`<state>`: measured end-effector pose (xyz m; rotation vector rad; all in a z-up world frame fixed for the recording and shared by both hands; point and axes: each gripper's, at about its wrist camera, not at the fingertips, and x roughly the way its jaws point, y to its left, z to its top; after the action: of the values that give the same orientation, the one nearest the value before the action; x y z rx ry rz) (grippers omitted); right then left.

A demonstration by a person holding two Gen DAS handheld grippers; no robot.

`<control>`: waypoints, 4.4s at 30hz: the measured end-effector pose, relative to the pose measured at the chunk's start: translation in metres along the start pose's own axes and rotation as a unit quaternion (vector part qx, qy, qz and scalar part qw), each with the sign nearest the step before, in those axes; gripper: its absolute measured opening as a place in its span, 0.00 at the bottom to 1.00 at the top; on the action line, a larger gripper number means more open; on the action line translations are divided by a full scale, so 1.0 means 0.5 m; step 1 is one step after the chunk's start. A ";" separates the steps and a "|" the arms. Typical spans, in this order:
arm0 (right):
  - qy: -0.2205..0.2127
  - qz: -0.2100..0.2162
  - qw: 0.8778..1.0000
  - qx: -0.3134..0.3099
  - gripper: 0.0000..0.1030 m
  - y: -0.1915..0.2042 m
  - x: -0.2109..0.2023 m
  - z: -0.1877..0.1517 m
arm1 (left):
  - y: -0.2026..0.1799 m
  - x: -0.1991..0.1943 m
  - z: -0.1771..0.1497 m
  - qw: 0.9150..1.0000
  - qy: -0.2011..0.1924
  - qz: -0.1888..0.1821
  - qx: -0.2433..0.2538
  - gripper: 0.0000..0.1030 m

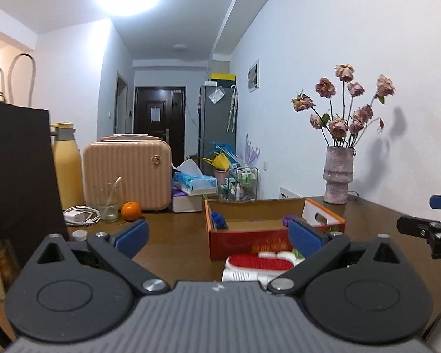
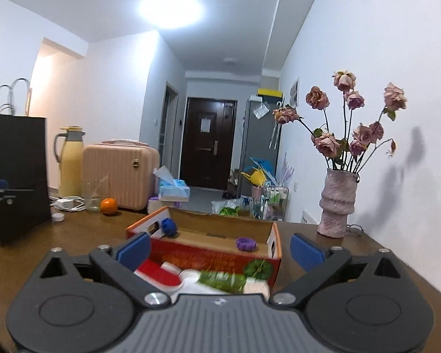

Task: Organize rigid objects
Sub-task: 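Withdraw both tools from the box back toward the table objects, then grasp the white plastic container with the left tool and lift it, then carry the white container into the box and open the left tool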

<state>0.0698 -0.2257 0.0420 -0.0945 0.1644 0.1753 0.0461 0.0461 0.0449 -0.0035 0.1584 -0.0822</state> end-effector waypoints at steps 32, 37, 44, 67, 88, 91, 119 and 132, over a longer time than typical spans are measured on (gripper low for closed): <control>0.133 0.004 0.984 0.117 0.45 -0.039 0.103 -0.188 | -0.130 0.248 -0.110 0.976 0.168 -0.135 -0.016 0.67; 0.148 0.017 0.974 0.173 0.44 -0.081 0.194 -0.186 | -0.170 0.372 -0.106 0.964 0.200 -0.171 -0.025 0.63; 0.145 0.035 0.971 0.189 0.40 -0.096 0.275 -0.179 | -0.151 0.477 -0.135 0.925 0.273 -0.226 -0.136 0.52; 0.169 0.129 0.964 0.163 0.29 0.004 0.086 -0.174 | -0.074 0.170 -0.157 0.918 0.281 -0.206 -0.188 0.36; 0.200 0.143 0.934 0.260 0.52 -0.012 0.119 -0.210 | -0.040 0.209 -0.193 0.915 0.293 -0.176 -0.213 0.66; 0.204 0.154 0.928 0.272 0.39 -0.017 0.125 -0.211 | -0.041 0.207 -0.190 0.911 0.286 -0.199 -0.219 0.46; 0.151 0.144 0.959 0.191 0.17 -0.062 0.279 -0.069 | -0.083 0.371 -0.004 0.952 0.188 -0.178 -0.164 0.32; 0.152 0.123 0.964 0.178 0.17 -0.132 0.563 0.032 | -0.069 0.697 0.072 0.939 0.221 -0.175 -0.196 0.32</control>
<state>0.3574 -0.2420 0.0149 0.2611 0.5125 0.3767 0.3919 -0.0167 0.0259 -0.4157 0.6225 -0.4078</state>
